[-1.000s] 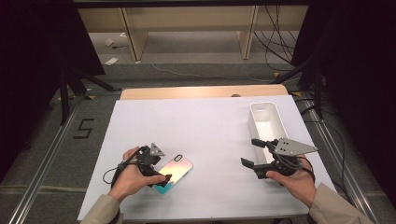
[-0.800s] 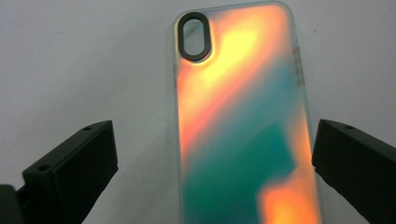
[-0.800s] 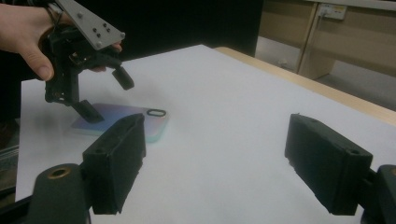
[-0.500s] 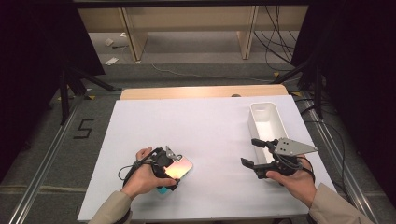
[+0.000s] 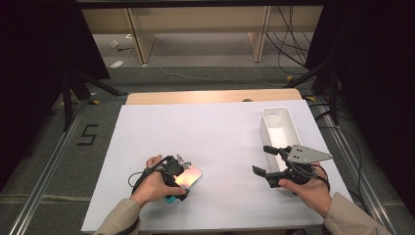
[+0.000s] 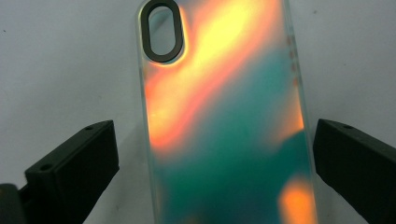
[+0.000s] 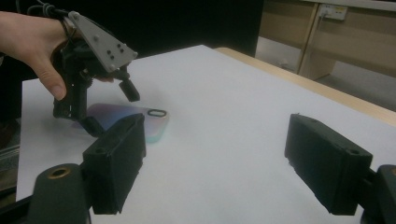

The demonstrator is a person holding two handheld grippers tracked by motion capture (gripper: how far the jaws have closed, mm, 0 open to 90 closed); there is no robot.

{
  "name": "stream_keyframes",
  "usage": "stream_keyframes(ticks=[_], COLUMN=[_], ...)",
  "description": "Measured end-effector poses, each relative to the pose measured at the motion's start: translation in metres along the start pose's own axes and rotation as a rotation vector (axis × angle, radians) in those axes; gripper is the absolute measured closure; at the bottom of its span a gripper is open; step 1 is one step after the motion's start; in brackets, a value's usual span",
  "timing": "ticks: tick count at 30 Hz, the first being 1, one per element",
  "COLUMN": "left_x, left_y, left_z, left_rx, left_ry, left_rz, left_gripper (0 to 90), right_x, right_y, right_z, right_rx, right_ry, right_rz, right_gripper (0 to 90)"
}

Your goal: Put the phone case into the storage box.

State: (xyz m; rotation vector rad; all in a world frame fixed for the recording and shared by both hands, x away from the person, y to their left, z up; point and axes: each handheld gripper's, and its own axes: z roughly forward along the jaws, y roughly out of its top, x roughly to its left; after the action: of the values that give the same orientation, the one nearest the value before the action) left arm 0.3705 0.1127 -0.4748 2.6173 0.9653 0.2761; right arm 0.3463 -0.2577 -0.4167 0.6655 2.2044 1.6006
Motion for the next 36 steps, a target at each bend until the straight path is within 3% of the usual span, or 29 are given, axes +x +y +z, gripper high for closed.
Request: stream_keyframes(ticks=[15, 36], left_x=[0.0054, 0.0077], left_y=[0.0009, 0.0061], left_z=[0.0028, 0.0039], left_rx=[0.017, 0.052], left_ry=[-0.039, -0.079], left_rz=[-0.019, -0.010], left_gripper=[0.9, 5.0], right_x=[0.0000, 0.0003], right_y=[-0.0002, -0.0003], right_z=[0.0005, 0.0005], right_rx=[0.000, 0.005], right_ry=[0.003, 0.005], right_rz=[0.000, 0.000], right_gripper=[21.4, 21.3])
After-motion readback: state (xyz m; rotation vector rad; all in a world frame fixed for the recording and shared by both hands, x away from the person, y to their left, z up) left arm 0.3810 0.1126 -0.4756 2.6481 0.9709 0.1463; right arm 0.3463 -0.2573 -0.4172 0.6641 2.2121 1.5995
